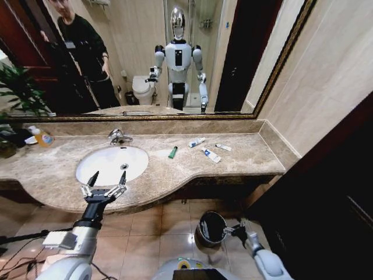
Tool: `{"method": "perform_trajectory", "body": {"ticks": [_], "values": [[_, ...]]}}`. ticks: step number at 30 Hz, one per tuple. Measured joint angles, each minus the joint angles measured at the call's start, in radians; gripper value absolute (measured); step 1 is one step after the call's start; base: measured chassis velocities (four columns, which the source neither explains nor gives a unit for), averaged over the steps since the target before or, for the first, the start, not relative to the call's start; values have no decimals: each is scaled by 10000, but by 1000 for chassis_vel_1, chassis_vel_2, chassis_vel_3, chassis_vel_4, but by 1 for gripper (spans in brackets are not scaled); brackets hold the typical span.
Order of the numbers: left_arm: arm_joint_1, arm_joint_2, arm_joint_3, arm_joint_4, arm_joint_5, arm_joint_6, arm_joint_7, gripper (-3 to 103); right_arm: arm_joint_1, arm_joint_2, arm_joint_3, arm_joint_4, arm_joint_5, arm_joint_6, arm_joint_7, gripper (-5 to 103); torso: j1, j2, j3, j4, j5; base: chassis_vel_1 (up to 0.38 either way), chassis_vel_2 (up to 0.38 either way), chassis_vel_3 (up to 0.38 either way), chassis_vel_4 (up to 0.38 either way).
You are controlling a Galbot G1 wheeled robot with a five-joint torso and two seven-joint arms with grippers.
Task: Pick up the trash from the sink and place it in the trash bin.
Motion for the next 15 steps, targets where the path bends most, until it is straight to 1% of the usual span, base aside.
{"method": "perform_trajectory", "body": {"ticks": [2, 3, 5, 6, 7, 8, 10, 11, 13, 14, 15], "values": [[0, 0, -1, 0, 0, 0, -3, 100, -544, -244, 175, 1108, 426, 18, 85, 100, -1, 0, 0, -1, 2, 0, 0, 0, 0], [0, 0, -1, 0, 0, 0, -3, 100, -544, -244, 175, 1108, 426, 18, 85, 100, -1, 0, 0, -1, 2, 0, 0, 0, 0], [0, 0, -1, 0, 0, 0, -4, 100, -1038, -468, 499, 2814, 887, -155, 243, 100, -1, 1, 0, -1, -2, 0, 0, 0, 0], [0, 0, -1, 0, 0, 0, -3, 100, -1085, -520, 595, 3390, 1004, -324, 320, 100, -1, 0, 0, 0, -1, 0, 0, 0, 0], [0, 0, -1, 0, 0, 0, -3, 100, -1085, -520, 595, 3390, 1004, -324, 320, 100, -1, 0, 0, 0, -1, 0, 0, 0, 0], [0, 0, 0, 0, 0, 0, -4, 100, -1009, -577, 649, 4066, 1122, -644, 433, 100, -1, 0, 0, -1, -3, 0, 0, 0, 0], [0, 0, 0, 0, 0, 0, -4, 100, -594, -604, 589, 4656, 1236, -1172, 639, 100, -1, 0, 0, -2, 1, 0, 0, 0, 0], [0, 0, 0, 0, 0, 0, -4, 100, -594, -604, 589, 4656, 1236, -1172, 639, 100, -1, 0, 0, -2, 1, 0, 0, 0, 0], [0, 0, 0, 0, 0, 0, -3, 100, 562, -637, 193, 5126, 1634, -2235, 1162, 100, -1, 0, 0, 2, 1, 0, 0, 0, 0], [0, 0, -1, 0, 0, 0, -4, 100, 1021, -666, -18, 5115, 1777, -2562, 1380, 100, 0, 0, 0, 2, 1, 0, 0, 0, 0], [0, 0, -1, 0, 0, 0, -4, 100, 1021, -666, -18, 5115, 1777, -2562, 1380, 100, 0, 0, 0, 2, 1, 0, 0, 0, 0]]}}
